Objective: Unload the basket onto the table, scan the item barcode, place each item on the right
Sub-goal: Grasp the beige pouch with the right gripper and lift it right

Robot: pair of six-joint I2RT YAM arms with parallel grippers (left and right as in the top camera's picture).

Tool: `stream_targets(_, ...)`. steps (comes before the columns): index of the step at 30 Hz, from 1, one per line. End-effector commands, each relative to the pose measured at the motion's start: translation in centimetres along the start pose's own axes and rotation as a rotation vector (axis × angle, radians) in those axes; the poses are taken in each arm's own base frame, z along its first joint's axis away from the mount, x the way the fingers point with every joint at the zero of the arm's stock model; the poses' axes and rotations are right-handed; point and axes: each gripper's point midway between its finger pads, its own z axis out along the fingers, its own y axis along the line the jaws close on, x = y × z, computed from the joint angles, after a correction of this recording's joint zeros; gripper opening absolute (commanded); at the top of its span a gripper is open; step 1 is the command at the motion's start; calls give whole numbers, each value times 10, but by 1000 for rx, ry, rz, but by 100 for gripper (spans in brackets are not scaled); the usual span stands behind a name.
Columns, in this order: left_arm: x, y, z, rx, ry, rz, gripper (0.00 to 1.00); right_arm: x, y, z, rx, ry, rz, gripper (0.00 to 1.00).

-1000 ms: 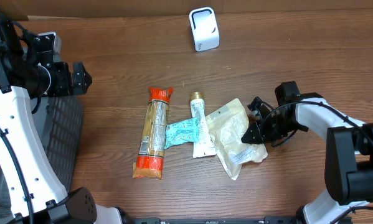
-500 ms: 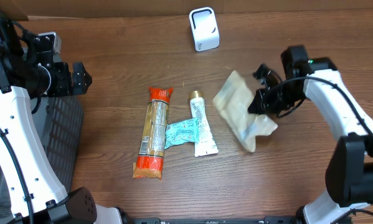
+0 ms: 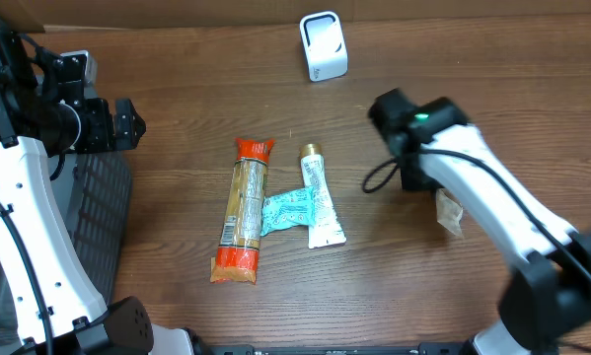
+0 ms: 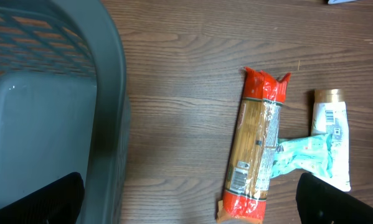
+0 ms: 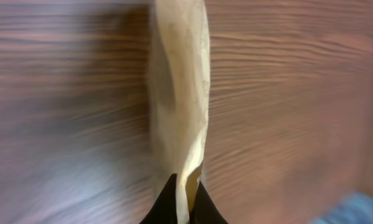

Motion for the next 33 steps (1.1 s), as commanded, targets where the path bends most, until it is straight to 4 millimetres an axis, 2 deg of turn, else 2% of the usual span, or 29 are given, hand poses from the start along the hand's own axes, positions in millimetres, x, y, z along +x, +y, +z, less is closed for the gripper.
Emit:
stream_targets(1, -1, -2, 3, 18, 4, 22, 100, -12, -8, 24, 229, -49, 142, 4)
stream_targets(5, -1, -2, 3, 18, 4, 22, 100, 0, 27, 51, 182, 57, 134, 4)
stream_targets(7, -1, -2, 3, 18, 4, 22, 100, 7, 44, 58, 129, 111, 123, 14)
stream_targets(12, -1, -2, 3, 18, 4, 22, 99, 20, 80, 55, -47, 200, 63, 41)
stream_targets(13, -1, -2, 3, 18, 4, 22, 100, 22, 93, 54, -123, 219, 9, 56)
stream_targets(16, -1, -2, 3, 18, 4, 22, 100, 22, 105, 49, -200, 228, -14, 66)
stream_targets(20, -1, -2, 3, 18, 3, 22, 99, 14, 126, 26, -386, 198, -79, 68)
stream_targets(24, -1, -2, 3, 18, 4, 22, 100, 17, 163, -2, -662, 196, -210, 73)
stream_targets(28, -1, -2, 3, 18, 4, 22, 100, 21, 172, 0, -699, 207, -226, 73)
stream_targets(33, -1, -2, 3, 18, 4, 22, 100, 41, 169, 13, -677, 274, -237, 75)
